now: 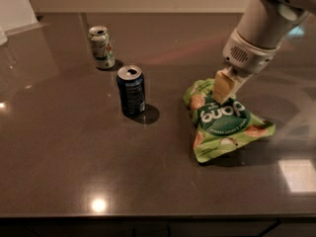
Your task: Move green rice chip bag near pepsi can
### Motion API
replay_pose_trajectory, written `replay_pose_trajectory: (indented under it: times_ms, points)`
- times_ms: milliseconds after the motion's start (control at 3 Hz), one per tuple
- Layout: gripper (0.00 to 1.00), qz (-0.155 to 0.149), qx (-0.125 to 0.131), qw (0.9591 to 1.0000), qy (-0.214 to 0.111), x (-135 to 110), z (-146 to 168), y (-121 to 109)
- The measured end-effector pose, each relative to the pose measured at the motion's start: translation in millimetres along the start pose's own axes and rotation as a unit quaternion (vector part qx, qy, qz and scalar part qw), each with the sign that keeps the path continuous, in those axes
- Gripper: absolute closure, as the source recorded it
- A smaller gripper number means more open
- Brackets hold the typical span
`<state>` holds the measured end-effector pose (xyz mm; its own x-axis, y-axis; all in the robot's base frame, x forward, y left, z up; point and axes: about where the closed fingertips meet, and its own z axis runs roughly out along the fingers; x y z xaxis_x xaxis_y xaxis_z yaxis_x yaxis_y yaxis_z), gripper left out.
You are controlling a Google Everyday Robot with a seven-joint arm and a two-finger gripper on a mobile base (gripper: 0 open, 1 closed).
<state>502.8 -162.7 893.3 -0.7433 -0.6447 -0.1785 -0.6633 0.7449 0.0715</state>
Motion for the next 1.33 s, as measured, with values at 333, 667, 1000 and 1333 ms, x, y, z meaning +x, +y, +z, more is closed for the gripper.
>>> replay_pose_trajectory:
  times_ms: [333, 667, 1000, 1333]
  points:
    - [1.00, -0.077, -0.019, 0.9961, -0.040, -35, -15, 10]
    - [1.00, -0.113, -0.039, 0.9912, -0.058, -46, -19, 11]
    - [1.00, -0.132, -0.065, 0.9866, -0.070, -56, -15, 21]
    - [0.87, -0.143, -0.085, 0.9828, -0.080, -67, -9, 30]
